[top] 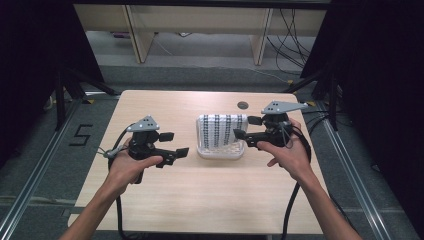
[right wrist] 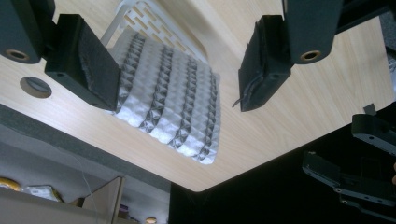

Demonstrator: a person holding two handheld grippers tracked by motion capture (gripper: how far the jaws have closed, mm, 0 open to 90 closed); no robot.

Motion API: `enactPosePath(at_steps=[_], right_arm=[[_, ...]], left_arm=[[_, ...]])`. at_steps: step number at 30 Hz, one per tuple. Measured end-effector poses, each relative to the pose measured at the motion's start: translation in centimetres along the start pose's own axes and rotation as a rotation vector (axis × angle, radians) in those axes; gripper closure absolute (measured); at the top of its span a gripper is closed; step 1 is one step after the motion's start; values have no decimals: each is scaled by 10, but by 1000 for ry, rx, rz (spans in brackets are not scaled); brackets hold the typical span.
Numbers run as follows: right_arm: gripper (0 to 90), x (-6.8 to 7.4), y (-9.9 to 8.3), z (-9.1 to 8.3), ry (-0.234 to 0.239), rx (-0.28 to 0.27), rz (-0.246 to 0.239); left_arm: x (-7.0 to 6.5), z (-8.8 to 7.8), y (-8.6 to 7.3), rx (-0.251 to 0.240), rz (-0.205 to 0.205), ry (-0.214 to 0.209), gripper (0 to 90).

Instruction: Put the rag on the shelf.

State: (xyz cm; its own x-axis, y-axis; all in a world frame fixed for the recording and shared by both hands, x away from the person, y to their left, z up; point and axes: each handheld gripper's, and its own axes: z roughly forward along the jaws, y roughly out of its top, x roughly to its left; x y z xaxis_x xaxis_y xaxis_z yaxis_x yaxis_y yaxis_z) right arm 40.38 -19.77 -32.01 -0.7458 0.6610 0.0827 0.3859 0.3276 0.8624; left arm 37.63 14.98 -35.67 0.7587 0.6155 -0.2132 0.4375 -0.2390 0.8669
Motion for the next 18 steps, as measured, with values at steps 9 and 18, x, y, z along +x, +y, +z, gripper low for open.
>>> enactPosePath(at_steps=[9,18], right_arm=[[310,1,-10,-4,-2,-9,-5],[255,4,-17,-5,4,-12,10]], left_arm=[[-1,-4,-13,-5,-7,-6,204],[-4,-4,-24,-3,2,-1,203]])
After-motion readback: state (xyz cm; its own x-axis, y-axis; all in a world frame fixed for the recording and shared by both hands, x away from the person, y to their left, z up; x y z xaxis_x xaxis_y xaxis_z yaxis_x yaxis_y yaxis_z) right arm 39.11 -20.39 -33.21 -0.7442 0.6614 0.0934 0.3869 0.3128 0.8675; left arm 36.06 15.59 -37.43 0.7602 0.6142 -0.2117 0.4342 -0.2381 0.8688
